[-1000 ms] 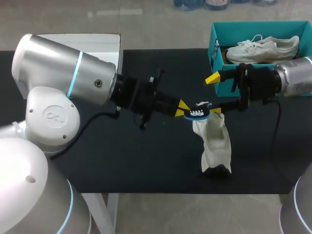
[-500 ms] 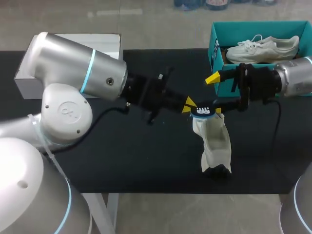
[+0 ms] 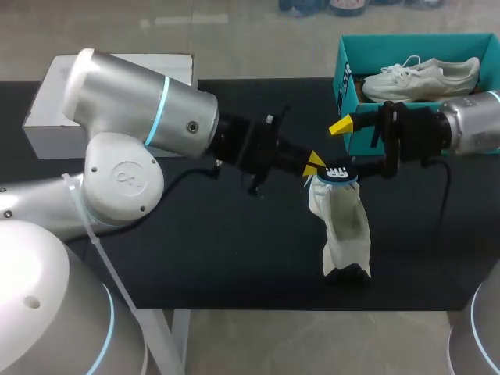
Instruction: Take the shoe out of the shoebox, open the shoe tongue, remove and reinsert the insole, then place the shoe into the shoebox
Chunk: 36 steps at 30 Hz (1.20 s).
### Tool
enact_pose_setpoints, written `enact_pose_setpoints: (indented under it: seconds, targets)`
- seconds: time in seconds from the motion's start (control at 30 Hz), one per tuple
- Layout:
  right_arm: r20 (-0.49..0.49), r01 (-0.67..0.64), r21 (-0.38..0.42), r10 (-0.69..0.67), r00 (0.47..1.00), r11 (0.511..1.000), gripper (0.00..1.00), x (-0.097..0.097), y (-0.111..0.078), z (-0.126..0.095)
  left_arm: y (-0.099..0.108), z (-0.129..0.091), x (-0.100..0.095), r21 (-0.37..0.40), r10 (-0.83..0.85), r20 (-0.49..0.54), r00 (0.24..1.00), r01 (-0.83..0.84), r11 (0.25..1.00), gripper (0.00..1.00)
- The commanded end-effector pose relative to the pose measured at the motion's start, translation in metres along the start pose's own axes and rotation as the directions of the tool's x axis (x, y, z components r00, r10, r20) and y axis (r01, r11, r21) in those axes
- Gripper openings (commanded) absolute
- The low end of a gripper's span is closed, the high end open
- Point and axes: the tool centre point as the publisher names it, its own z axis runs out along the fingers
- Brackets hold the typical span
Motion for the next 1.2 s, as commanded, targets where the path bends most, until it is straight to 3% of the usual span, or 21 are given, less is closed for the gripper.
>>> enact_pose_setpoints:
  seconds: [0.03, 0.9, 0.93, 1.0, 1.03, 1.2]
  targets:
    - [0.0, 0.0, -0.003, 0.0, 1.0, 1.0, 0.0, 0.0, 0.0, 0.001, 0.0, 0.002, 0.001, -0.007, -0.001, 0.009, 1.0, 0.001, 1.0, 0.0]
    - [0.0, 0.0, -0.003, 0.0, 1.0, 1.0, 0.0, 0.0, 0.0, 0.001, 0.005, 0.002, 0.006, -0.017, -0.023, 0.013, 1.0, 0.023, 1.0, 0.0]
    - [0.0, 0.0, -0.003, 0.0, 1.0, 1.0, 0.0, 0.0, 0.0, 0.001, 0.005, 0.002, 0.006, -0.018, -0.026, 0.006, 1.0, 0.026, 1.0, 0.06]
    - [0.0, 0.0, -0.003, 0.0, 1.0, 1.0, 0.0, 0.0, 0.0, 0.001, 0.006, 0.002, 0.008, -0.015, -0.034, -0.015, 0.999, 0.034, 0.999, 0.74]
    - [0.0, 0.0, -0.003, 0.0, 1.0, 1.0, 0.0, 0.0, 0.0, 0.001, 0.006, 0.001, 0.01, -0.017, -0.041, -0.014, 0.999, 0.041, 0.999, 1.0]
    - [0.0, 0.0, -0.003, 0.0, 1.0, 1.0, 0.0, 0.0, 0.0, 0.001, 0.011, -0.005, 0.017, 0.001, -0.095, -0.067, 0.993, 0.095, 0.995, 1.0]
